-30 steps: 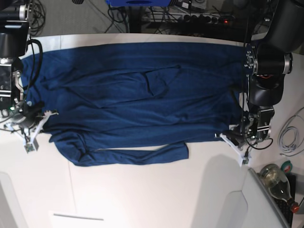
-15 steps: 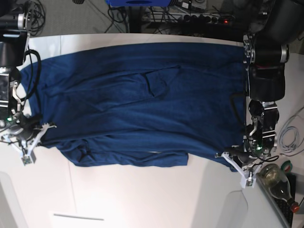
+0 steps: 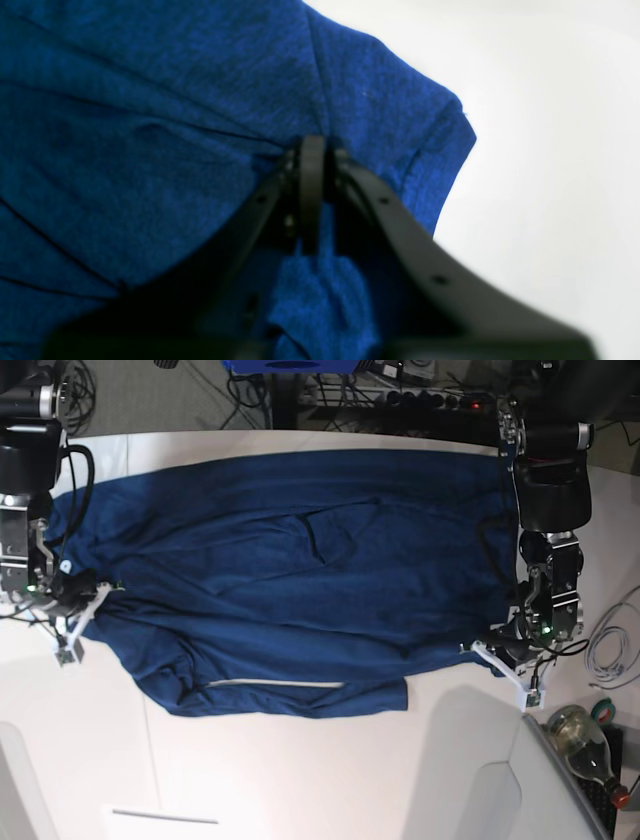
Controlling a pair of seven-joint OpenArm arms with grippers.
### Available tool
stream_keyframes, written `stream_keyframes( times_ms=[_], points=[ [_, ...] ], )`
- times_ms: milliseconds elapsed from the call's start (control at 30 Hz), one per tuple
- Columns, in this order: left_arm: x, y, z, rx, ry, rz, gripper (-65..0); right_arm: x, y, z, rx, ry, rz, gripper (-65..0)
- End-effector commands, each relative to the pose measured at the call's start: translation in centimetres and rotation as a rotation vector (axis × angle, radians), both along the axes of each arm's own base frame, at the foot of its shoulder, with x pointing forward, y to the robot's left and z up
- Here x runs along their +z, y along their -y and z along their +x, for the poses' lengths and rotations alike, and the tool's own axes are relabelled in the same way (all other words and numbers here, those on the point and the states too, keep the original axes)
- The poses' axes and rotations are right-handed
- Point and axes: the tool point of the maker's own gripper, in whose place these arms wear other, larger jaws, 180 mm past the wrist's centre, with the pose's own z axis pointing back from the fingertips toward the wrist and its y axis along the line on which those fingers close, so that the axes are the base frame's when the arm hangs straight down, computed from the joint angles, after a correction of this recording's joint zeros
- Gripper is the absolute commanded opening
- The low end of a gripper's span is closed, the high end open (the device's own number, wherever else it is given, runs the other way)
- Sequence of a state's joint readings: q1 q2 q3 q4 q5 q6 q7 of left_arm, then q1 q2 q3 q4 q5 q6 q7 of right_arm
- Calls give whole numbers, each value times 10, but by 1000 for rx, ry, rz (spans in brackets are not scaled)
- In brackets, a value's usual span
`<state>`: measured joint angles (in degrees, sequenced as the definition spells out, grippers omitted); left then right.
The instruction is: Layout the t-shirt on the table in an organized manner, then fold the t-shirt properly
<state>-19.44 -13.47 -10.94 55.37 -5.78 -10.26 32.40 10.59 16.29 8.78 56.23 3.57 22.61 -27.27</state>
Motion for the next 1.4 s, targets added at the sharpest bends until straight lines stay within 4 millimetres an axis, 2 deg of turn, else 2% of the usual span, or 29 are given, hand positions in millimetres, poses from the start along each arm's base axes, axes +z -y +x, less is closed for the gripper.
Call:
stream_keyframes(
  times_ms=[0,67,100,167,233,267,333,400,467,533,900,967,1100,1233,1300,1367],
  points=[
    [25,-2,21,-5,81,8,-650,17,9,14,-4,57,-12,-528],
    [22,-2,18,-5,74,8,-650,25,6,14,11,85,-23,-405],
    [22,-2,18,-5,74,8,-650,28,6,10,17,98,-30,-363],
    [22,-2,18,-5,74,8,-650,42,20,0,-18,144,-50,-329],
    [22,-2,18,-5,74,8,-650,46,26,-9,-34,156,-61,-350],
    [23,-2,19,-5,75,8,-650,41,28,-15,-38,134,-62,-374],
    [23,-2,19,-5,77,8,-650,31,30,-24,-44,91,-60,-462],
    [24,-2,20,-5,78,8,-650,19,32,-31,-56,56,-51,-579],
    [25,-2,21,-5,81,8,-650,13,33,-31,-67,37,-41,-647],
    [26,-2,21,-6,82,8,-650,6,33,-36,-75,11,-33,-645],
    [21,10,21,-22,77,0,-650,-22,27,-102,-89,-85,-30,-645],
    [23,10,22,-22,80,0,-650,-22,38,-111,-147,-82,-23,-645],
    [24,10,24,-22,83,-1,-650,-13,43,-121,-161,-59,-39,-645],
    [31,10,32,-23,100,-1,-650,1,43,-119,-147,-55,-66,-645],
    [34,11,34,-24,106,-2,-650,14,40,-107,-137,-11,-72,-647],
    [36,15,37,-27,115,-9,-650,37,38,-86,-121,59,-88,-644]
  ],
)
